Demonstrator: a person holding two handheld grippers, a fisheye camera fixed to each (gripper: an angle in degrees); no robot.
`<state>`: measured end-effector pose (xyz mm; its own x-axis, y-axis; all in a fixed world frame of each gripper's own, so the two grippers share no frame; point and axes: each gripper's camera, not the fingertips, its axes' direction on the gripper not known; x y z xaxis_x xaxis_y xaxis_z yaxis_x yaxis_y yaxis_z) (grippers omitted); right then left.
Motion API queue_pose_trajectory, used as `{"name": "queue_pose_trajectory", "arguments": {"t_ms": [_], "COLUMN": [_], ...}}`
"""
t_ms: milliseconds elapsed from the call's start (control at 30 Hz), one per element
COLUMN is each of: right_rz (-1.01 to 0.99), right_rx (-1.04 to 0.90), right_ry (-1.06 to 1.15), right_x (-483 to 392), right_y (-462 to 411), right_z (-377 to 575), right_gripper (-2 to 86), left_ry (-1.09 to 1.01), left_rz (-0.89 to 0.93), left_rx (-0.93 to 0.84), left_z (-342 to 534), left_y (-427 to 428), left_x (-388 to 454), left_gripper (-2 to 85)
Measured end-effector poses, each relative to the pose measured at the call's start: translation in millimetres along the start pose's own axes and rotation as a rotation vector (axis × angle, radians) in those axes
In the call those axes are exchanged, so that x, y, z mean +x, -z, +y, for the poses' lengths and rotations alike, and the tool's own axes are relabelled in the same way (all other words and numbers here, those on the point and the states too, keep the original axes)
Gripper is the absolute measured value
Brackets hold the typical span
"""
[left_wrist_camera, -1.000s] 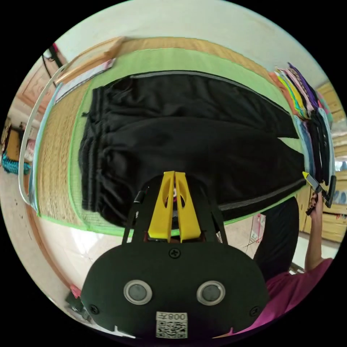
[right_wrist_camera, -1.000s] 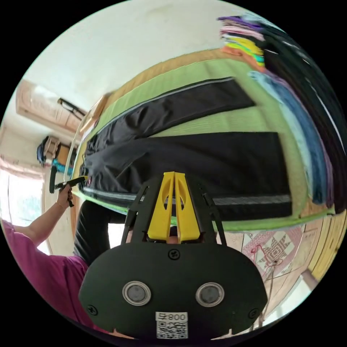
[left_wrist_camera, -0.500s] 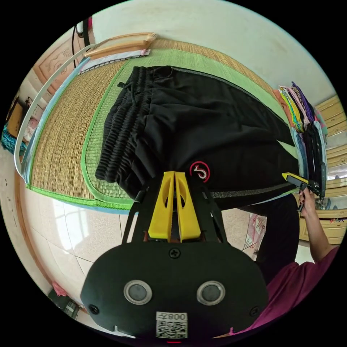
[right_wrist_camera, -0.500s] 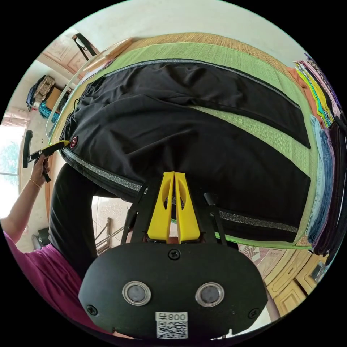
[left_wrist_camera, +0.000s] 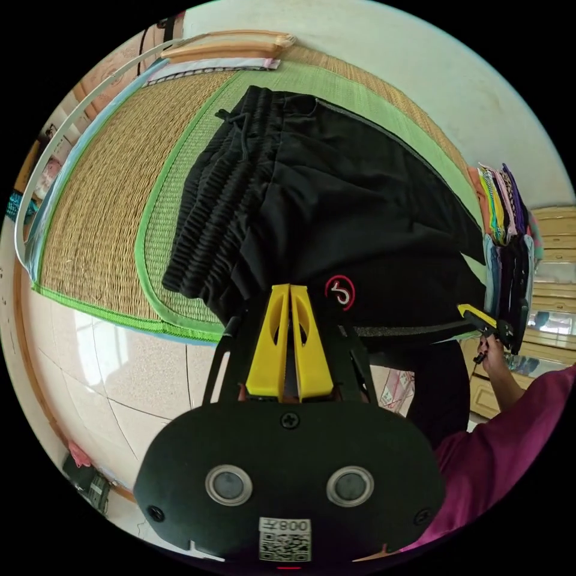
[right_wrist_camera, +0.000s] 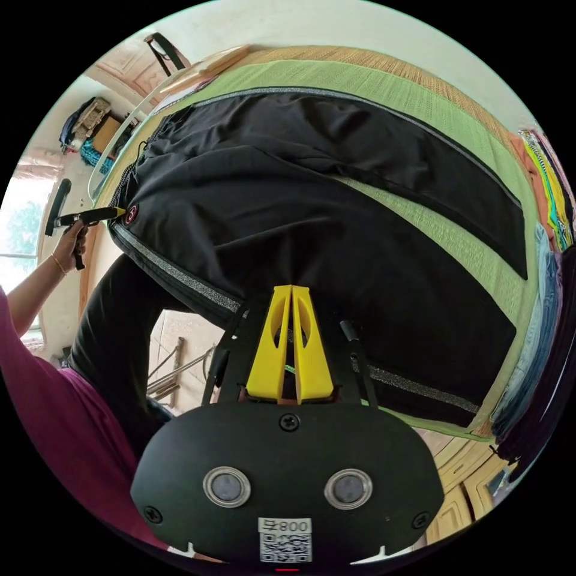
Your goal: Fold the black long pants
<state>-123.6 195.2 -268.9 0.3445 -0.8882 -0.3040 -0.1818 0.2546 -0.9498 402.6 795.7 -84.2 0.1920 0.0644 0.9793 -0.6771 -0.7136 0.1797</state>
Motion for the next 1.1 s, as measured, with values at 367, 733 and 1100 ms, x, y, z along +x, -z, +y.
{"name": "queue_pose_trajectory", "arguments": {"t_ms": [367, 733, 1100], "right_rz": [-0.123, 0.010, 0.185], "right_rx": [-0.102, -0.243, -0.211], "right_ry": [0.087, 0.203, 0.321], "right_x": [-68.4, -179.7, -237.4], "right_y": [48.5, 11.2, 26.7], "right_z": [-171.2, -376.9, -405.0], "right_gripper": [0.0, -0.1, 0.1], "left_ry": [0.099, 0.111, -0.040], "left_rz": [0.013, 0.138, 0.054], "left_rx": [-0.093, -0.179, -0.189], "left_z": [-85.5, -118.2, -145.7], "left_y": [48.4, 66.6, 73.5], "left_x": [-80.1, -128.3, -113.7], "left_gripper": [0.0, 0.2, 0.3]}}
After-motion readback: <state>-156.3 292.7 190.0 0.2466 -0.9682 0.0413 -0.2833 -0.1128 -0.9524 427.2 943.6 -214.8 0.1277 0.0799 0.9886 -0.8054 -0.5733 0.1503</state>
